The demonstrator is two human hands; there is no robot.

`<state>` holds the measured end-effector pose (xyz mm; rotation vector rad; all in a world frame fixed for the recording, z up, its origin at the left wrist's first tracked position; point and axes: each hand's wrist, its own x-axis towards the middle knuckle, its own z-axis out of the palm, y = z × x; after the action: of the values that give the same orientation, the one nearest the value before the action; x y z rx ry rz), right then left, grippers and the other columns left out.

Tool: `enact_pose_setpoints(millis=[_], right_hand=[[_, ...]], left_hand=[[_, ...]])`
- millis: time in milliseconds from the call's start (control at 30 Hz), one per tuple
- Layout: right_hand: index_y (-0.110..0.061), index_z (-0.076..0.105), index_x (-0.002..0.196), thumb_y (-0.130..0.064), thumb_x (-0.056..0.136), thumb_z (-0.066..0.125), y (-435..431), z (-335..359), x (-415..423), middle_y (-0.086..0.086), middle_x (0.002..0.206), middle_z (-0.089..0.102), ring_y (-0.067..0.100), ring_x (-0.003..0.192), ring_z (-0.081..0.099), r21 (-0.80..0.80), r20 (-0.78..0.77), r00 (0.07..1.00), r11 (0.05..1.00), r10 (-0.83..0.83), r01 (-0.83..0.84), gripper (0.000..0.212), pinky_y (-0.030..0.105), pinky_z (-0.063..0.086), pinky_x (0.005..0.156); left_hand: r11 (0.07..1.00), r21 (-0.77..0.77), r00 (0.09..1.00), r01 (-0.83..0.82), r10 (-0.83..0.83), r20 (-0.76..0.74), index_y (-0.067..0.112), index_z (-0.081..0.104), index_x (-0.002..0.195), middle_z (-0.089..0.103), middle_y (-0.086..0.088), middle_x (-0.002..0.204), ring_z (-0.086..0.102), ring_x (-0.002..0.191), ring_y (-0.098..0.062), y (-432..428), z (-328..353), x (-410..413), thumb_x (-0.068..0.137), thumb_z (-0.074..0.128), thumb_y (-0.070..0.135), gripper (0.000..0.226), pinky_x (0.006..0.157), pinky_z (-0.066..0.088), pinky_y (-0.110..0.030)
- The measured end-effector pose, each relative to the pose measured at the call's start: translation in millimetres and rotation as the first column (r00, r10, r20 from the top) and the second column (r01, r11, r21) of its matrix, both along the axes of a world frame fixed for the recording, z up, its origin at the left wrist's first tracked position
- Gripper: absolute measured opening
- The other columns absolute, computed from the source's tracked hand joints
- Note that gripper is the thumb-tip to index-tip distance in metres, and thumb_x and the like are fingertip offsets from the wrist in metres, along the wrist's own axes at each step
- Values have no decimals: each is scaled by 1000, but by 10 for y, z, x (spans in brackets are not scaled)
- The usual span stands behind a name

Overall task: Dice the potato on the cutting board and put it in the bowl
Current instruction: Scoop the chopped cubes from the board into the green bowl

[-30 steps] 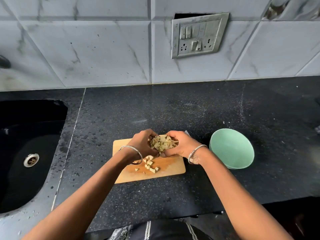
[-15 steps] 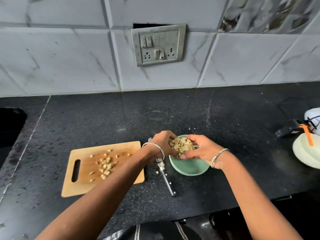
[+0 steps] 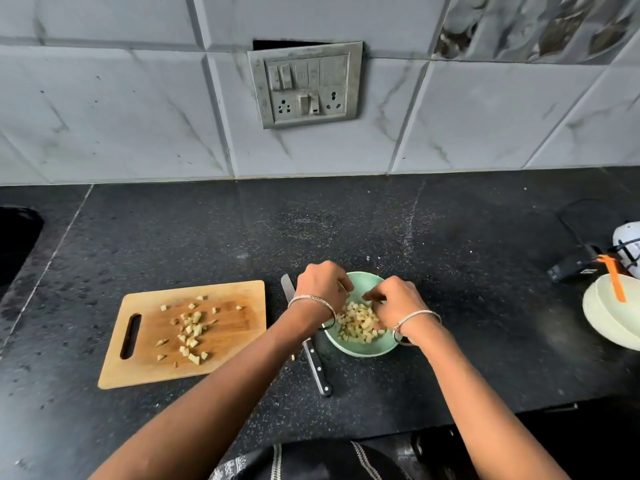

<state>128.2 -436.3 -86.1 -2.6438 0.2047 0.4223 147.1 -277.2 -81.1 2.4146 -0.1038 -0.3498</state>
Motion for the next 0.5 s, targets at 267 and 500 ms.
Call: enact_pose_setpoints(millis=[267, 500], right_hand=[[-12, 68, 104, -16, 94, 56, 314, 136, -186, 9, 110, 64, 30, 101, 63, -367, 161, 953, 912, 255, -182, 16, 35, 48, 86], [-21, 75, 91, -12, 86, 66, 782, 245, -458, -6, 93, 70, 16, 84, 64, 31, 368, 901, 965, 231, -260, 14, 32, 52, 76]], left_hand=[[968, -122, 956, -217, 237, 172, 23, 70, 70, 64, 10, 58, 60, 54, -4, 342, 32, -77, 72, 81, 44, 24, 56, 48, -22], [954, -112, 948, -277, 290, 131, 29, 69, 75, 67, 8, 66, 64, 54, -8, 1199, -117, -251, 77, 77, 31, 9, 59, 57, -37]])
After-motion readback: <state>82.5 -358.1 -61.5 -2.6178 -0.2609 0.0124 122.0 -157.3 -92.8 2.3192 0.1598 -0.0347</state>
